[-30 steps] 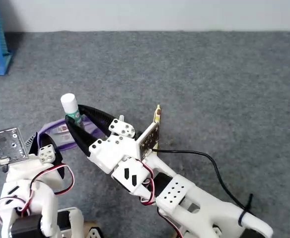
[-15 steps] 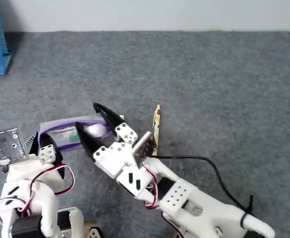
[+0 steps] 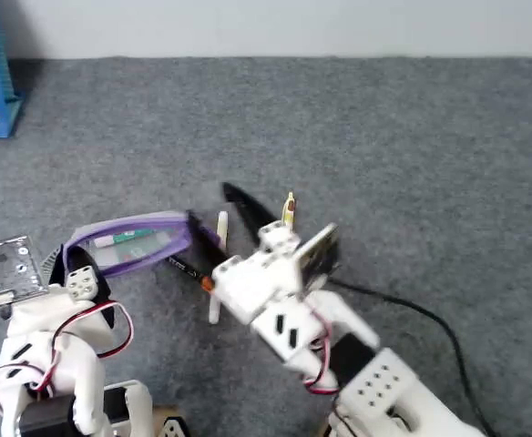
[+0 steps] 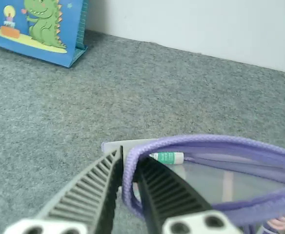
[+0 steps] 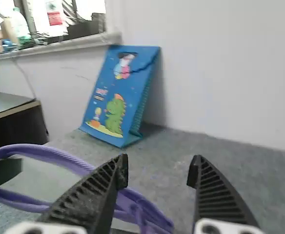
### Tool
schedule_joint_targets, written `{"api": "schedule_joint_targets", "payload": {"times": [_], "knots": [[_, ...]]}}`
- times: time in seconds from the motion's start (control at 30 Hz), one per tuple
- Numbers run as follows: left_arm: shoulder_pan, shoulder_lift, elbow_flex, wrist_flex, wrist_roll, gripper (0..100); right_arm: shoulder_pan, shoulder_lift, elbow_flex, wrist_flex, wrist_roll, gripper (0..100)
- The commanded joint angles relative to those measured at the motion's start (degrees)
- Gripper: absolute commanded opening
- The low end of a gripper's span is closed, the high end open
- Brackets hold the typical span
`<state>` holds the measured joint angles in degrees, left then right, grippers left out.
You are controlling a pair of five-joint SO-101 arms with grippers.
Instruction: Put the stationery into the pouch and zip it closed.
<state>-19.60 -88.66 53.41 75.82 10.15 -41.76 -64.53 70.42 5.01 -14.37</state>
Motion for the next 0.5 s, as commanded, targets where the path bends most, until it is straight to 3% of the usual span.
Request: {"api": "schedule_joint_targets", "payload": {"times": [0.0, 0.17, 0.47], "knots": [[-1.23, 0.18, -2.07, 0.18, -0.44, 1, 6.73, -2.77, -11.69, 25.36, -6.42, 12.5], [-1.14, 0.18, -2.07, 0.18, -0.44, 1, 12.53, 2.68, -13.71, 33.54, -6.51, 9.5], [-1.05, 0.18, -1.89, 0.18, -0.44, 1, 15.25, 31.08, -20.13, 32.92, -4.84, 9.5]]}}
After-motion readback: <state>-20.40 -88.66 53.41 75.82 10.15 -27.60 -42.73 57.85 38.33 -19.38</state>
